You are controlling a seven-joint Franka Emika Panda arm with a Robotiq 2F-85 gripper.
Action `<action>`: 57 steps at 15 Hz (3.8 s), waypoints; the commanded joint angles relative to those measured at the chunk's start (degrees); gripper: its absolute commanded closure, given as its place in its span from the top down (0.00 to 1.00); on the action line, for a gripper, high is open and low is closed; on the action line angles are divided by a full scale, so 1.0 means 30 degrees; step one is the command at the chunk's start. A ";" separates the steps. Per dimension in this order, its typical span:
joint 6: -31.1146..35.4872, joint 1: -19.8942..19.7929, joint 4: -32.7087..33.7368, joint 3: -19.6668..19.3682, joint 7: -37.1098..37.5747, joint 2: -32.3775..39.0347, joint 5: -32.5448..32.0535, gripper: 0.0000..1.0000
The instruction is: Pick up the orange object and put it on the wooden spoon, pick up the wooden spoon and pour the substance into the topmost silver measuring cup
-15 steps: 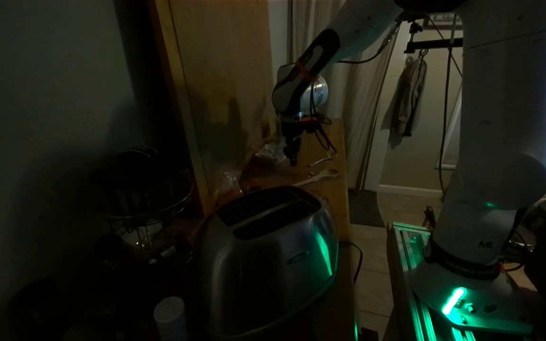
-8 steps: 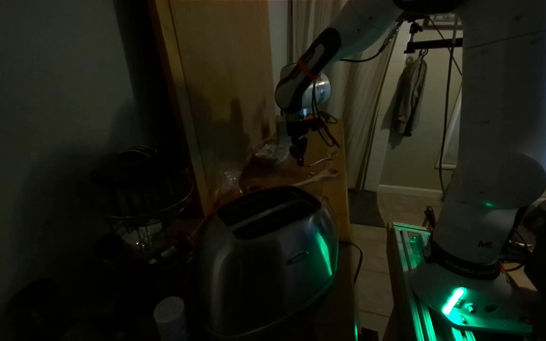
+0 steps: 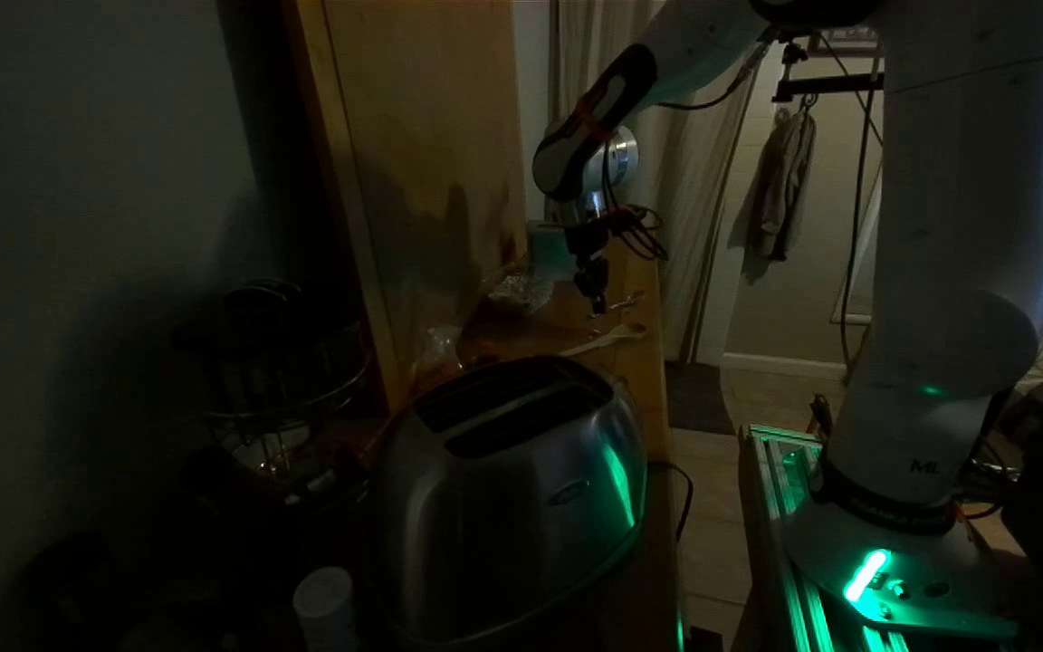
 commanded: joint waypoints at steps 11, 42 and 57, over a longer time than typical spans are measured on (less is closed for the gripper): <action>-0.1580 -0.0643 -0.0093 0.0097 -0.1747 0.0813 -0.0485 0.01; -0.2014 -0.0802 -0.0224 0.0019 -0.1908 0.0526 -0.2264 0.42; -0.2311 -0.0063 -0.1926 0.0791 -0.7053 -0.2009 0.0288 1.00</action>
